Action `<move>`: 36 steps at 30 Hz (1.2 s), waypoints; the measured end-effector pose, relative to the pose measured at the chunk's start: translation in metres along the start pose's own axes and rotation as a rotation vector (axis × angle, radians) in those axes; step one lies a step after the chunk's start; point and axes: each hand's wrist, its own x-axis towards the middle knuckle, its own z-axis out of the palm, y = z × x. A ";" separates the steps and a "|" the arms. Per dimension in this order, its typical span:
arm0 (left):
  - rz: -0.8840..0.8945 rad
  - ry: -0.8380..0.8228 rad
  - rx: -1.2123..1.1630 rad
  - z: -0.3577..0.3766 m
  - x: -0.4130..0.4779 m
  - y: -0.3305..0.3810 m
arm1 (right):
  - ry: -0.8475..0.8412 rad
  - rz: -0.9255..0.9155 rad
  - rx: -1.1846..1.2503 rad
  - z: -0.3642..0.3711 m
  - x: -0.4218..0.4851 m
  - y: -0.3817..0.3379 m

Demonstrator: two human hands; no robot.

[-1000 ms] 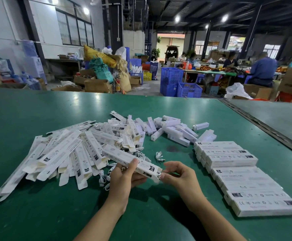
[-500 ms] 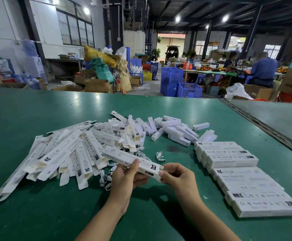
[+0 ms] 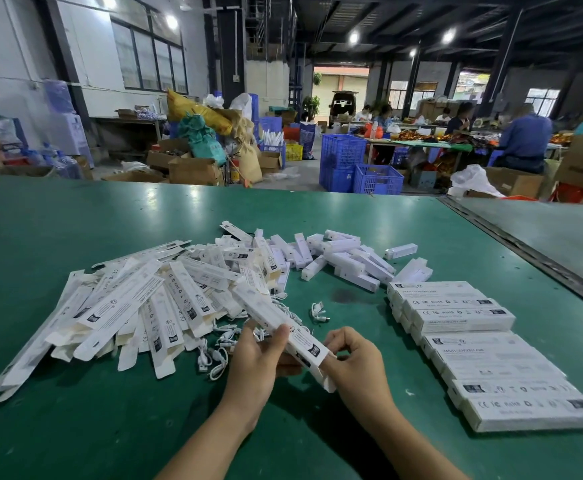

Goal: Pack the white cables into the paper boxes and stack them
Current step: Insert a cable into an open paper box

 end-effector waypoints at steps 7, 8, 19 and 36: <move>0.152 -0.124 0.335 0.001 -0.007 -0.002 | 0.054 0.031 0.023 0.004 0.001 0.001; 0.162 -0.159 0.376 0.001 -0.009 -0.001 | 0.066 0.037 0.024 0.003 0.001 0.002; 0.224 -0.193 0.532 0.000 -0.012 0.002 | 0.002 -0.178 0.012 -0.002 -0.003 0.002; 0.223 -0.061 0.361 -0.002 -0.009 0.009 | -0.176 -0.593 -0.109 -0.008 -0.007 -0.001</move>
